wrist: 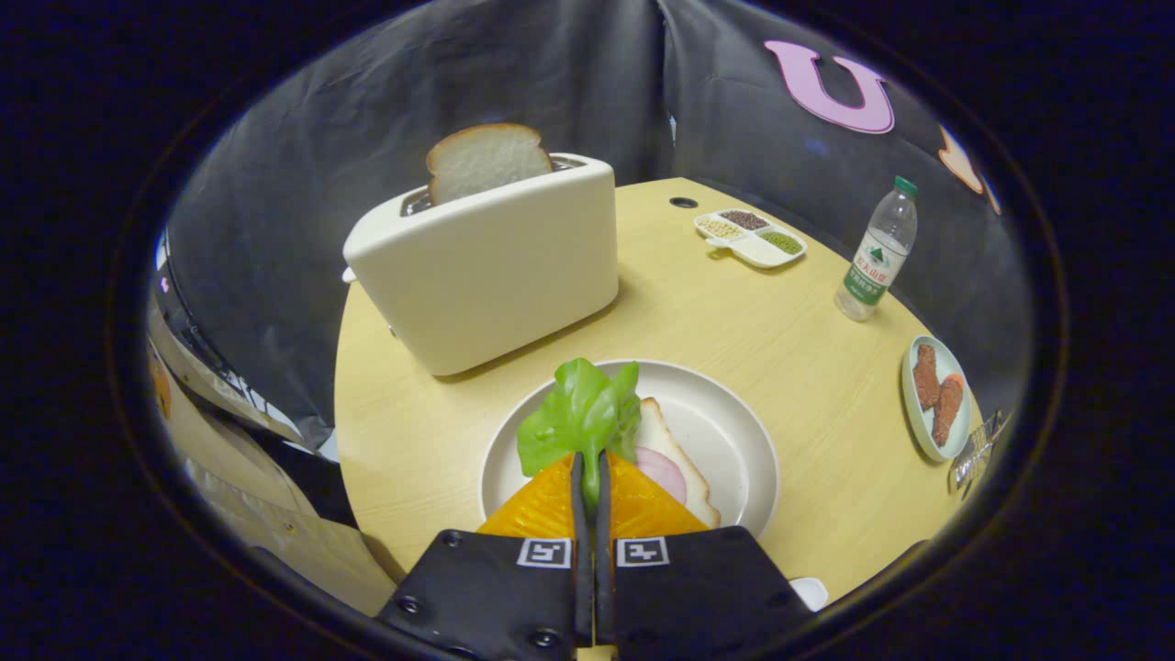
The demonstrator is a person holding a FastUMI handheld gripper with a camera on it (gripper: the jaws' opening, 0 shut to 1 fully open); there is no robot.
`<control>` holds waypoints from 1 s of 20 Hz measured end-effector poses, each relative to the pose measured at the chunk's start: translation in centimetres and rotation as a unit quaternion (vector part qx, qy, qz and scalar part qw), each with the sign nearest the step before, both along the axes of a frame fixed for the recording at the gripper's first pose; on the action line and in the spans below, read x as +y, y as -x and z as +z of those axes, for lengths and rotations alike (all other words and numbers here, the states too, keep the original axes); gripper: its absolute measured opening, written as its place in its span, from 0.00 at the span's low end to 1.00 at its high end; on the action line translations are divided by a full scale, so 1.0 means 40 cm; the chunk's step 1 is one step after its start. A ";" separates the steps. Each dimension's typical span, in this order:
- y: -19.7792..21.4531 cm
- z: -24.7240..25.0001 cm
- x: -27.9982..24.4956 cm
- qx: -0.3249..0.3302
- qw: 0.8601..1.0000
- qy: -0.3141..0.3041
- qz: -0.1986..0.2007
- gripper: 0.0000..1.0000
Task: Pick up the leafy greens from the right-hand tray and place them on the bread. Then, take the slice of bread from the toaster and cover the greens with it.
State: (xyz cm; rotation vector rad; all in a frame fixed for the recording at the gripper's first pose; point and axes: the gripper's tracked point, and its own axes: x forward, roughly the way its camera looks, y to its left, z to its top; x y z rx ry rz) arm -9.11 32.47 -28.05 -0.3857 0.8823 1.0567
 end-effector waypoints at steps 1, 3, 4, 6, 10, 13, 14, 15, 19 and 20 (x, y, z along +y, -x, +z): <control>-0.002 -0.004 -0.004 0.004 1.000 0.004 -0.004 0.09; -0.020 -0.022 -0.011 0.005 1.000 0.014 -0.010 0.28; -0.022 -0.032 -0.009 0.005 1.000 0.018 -0.010 0.35; -0.026 -0.030 -0.018 0.004 1.000 0.020 -0.012 0.52; -0.044 -0.012 -0.024 -0.008 1.000 0.018 -0.024 0.84; -0.063 0.032 -0.012 -0.021 0.999 0.005 -0.038 1.00; -0.068 0.052 -0.003 -0.026 0.999 -0.001 -0.041 1.00; -0.074 0.078 0.008 -0.030 0.998 -0.008 -0.045 0.99; -0.092 0.190 0.073 -0.040 0.997 -0.036 -0.059 0.98; -0.095 0.218 0.090 -0.042 0.996 -0.040 -0.063 0.98</control>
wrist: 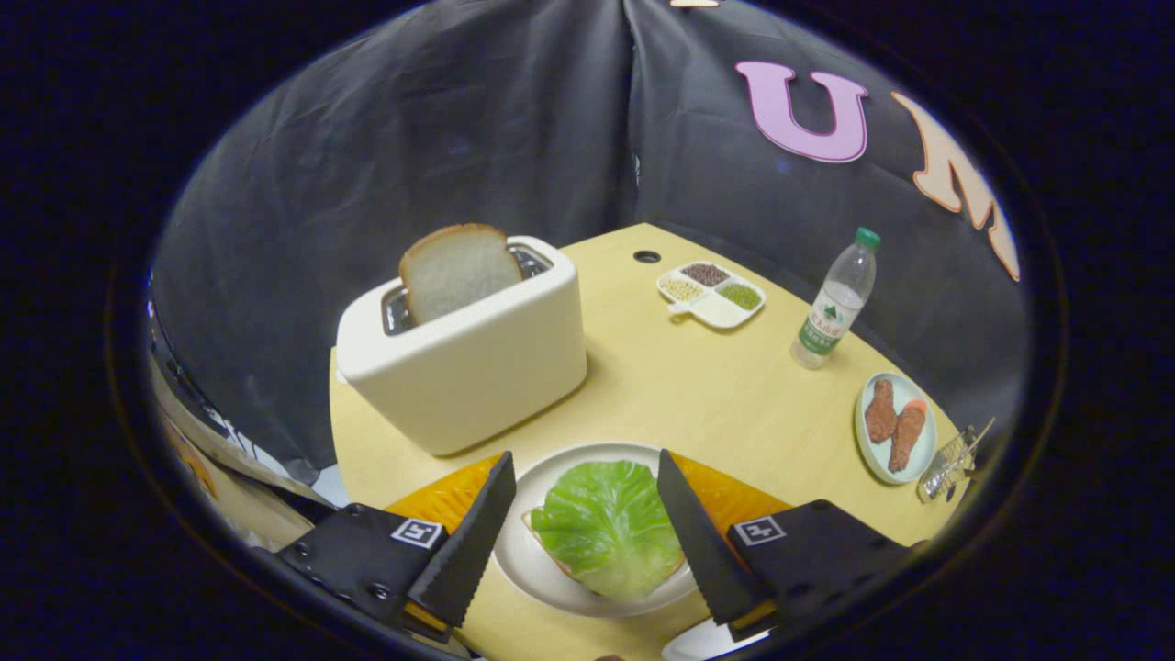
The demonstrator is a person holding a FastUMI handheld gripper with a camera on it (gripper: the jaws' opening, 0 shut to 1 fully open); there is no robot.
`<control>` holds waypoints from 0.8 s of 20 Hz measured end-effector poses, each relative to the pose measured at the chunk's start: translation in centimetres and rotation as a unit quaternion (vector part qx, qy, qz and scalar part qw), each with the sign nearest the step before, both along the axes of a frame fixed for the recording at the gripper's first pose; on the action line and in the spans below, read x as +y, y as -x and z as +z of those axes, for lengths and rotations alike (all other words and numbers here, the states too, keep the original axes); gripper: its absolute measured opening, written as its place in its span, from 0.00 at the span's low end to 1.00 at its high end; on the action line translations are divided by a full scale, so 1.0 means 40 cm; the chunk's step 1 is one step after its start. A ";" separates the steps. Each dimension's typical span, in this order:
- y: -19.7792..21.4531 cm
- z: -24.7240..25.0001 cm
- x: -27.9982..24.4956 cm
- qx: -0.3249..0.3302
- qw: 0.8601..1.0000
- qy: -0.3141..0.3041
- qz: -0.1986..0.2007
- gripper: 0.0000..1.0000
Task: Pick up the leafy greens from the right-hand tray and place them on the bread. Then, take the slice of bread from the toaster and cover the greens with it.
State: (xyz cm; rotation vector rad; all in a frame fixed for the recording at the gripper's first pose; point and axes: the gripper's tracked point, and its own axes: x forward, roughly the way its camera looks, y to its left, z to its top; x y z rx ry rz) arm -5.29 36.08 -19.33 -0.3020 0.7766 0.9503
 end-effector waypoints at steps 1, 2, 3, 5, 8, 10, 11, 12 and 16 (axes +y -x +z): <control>-0.001 0.026 0.016 -0.001 1.000 -0.004 -0.003 0.98; 0.000 0.053 0.036 0.001 1.000 -0.010 -0.007 0.98; 0.000 0.069 0.053 0.006 1.000 -0.016 -0.012 0.98; 0.005 0.097 0.086 0.023 0.999 -0.028 -0.027 0.98; 0.014 0.122 0.125 0.053 0.996 -0.046 -0.053 0.97; 0.020 0.128 0.147 0.061 0.995 -0.057 -0.062 0.97; 0.022 0.132 0.163 0.059 0.994 -0.066 -0.064 0.98; 0.021 0.138 0.174 0.053 0.994 -0.072 -0.065 0.98; 0.018 0.161 0.190 0.024 0.994 -0.084 -0.071 0.97</control>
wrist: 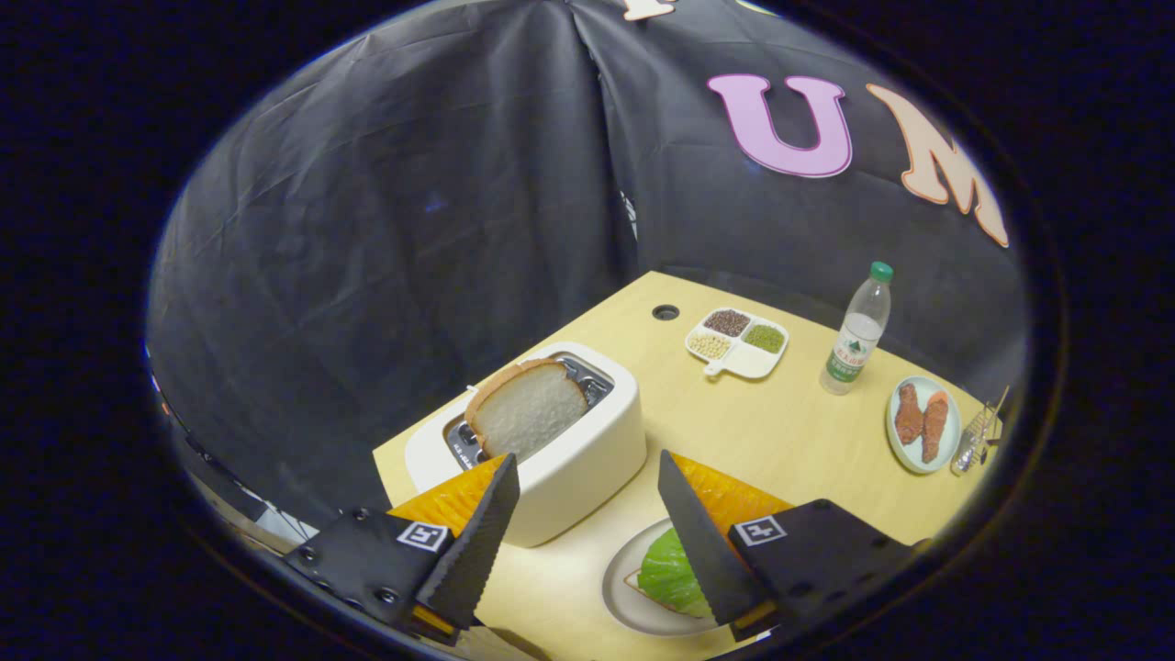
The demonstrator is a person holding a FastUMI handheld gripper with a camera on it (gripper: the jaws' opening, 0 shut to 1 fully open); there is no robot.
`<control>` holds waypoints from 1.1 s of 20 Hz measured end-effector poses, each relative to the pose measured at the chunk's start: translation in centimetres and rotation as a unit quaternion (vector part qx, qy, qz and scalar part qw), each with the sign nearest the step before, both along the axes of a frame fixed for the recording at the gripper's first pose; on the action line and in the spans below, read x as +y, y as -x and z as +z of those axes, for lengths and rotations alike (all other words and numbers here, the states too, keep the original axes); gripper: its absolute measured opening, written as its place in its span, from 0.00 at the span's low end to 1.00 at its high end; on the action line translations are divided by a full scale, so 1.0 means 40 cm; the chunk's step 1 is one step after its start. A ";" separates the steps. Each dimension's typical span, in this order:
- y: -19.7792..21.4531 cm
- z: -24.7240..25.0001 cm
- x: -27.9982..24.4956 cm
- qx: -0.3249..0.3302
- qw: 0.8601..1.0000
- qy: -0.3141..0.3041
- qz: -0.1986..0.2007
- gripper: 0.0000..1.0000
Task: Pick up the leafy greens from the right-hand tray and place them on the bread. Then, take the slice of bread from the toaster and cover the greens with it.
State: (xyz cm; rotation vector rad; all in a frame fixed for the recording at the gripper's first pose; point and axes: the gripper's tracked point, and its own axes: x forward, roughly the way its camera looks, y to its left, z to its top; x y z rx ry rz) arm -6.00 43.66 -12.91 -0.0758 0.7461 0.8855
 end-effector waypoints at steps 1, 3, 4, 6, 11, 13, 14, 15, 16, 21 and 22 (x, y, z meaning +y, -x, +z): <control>-0.001 0.009 0.006 -0.008 1.000 -0.004 -0.005 0.97; 0.004 0.036 0.011 -0.018 1.000 -0.012 -0.013 0.97; 0.000 0.045 0.013 -0.025 0.999 -0.016 -0.020 0.97; -0.011 0.055 0.008 -0.039 0.999 -0.015 -0.035 0.96; -0.055 0.084 -0.011 -0.095 0.992 -0.012 -0.084 0.97; -0.074 0.078 -0.022 -0.120 0.988 -0.003 -0.095 0.97; -0.082 0.075 -0.029 -0.131 0.986 0.002 -0.101 0.97; -0.088 0.072 -0.032 -0.141 0.985 0.006 -0.102 0.97; -0.093 0.071 -0.034 -0.148 0.983 0.009 -0.104 0.97; -0.110 0.131 -0.037 -0.178 0.976 -0.013 -0.129 0.98; -0.112 0.151 -0.030 -0.179 0.974 -0.024 -0.134 0.98</control>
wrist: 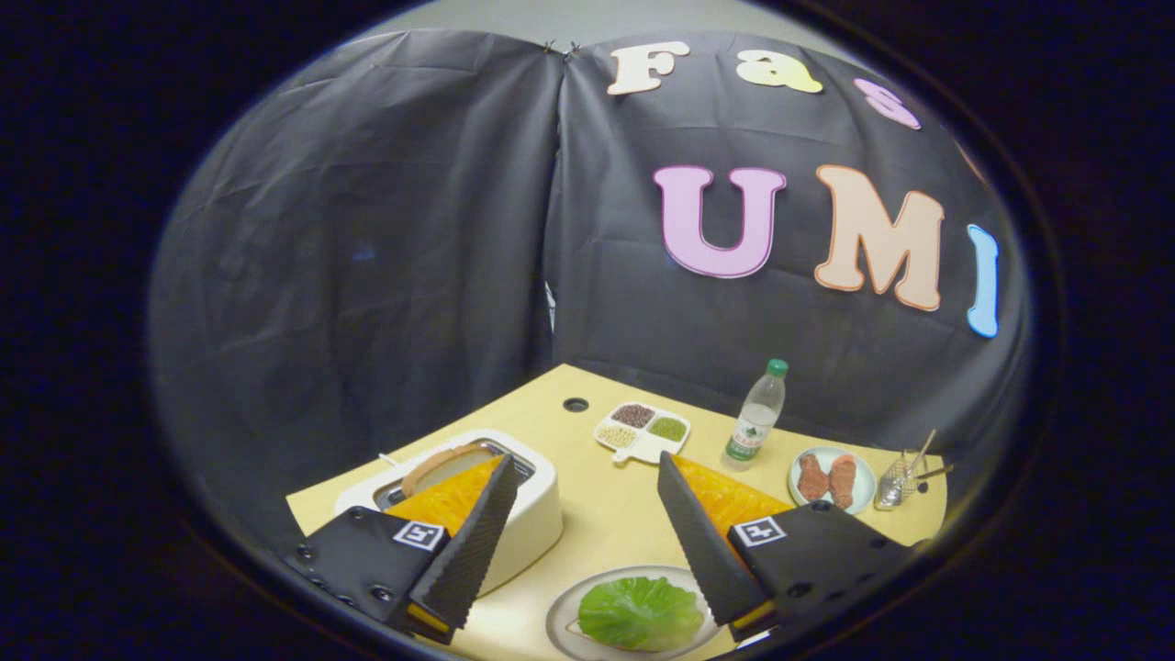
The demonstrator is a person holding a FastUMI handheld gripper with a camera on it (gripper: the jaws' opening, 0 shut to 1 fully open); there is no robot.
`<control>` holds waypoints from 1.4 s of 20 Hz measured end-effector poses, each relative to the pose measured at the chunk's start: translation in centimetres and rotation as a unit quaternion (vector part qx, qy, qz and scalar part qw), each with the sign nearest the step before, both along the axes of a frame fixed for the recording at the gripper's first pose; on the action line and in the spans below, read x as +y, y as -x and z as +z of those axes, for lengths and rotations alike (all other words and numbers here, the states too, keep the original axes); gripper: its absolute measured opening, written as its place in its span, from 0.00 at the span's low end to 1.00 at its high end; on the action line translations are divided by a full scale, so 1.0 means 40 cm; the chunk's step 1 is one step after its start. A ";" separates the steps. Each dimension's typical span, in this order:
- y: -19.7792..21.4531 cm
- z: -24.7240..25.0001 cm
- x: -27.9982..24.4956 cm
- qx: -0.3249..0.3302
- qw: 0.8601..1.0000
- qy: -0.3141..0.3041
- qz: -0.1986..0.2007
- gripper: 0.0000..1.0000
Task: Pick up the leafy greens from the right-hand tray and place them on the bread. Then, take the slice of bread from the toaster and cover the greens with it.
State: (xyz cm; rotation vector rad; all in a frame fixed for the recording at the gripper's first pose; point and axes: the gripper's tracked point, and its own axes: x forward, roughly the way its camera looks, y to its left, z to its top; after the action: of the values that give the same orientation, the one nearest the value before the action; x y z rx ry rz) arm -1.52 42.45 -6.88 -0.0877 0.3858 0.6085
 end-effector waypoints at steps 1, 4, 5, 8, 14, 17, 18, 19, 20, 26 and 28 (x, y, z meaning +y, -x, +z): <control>-0.004 0.017 0.006 -0.001 1.000 -0.012 -0.003 0.98; -0.019 0.050 0.021 0.003 0.999 -0.036 -0.016 0.97; -0.021 0.062 0.029 0.003 0.999 -0.044 -0.019 0.97; -0.031 0.080 0.042 -0.008 0.998 -0.053 -0.029 0.96; -0.007 0.052 0.063 0.001 0.999 -0.036 -0.028 0.96; 0.000 0.050 0.063 -0.006 0.999 -0.032 -0.025 0.96; 0.002 0.051 0.060 -0.007 0.999 -0.030 -0.024 0.96; 0.006 0.054 0.063 -0.008 0.999 -0.031 -0.021 0.96; 0.008 0.059 0.065 -0.010 0.999 -0.033 -0.019 0.96; 0.004 0.084 0.050 -0.023 0.999 -0.041 -0.019 0.96; 0.008 0.080 0.048 -0.025 0.999 -0.037 -0.017 0.96</control>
State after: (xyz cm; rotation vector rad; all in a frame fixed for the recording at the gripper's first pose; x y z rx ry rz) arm -1.85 44.36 -3.70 -0.0258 0.3158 0.5855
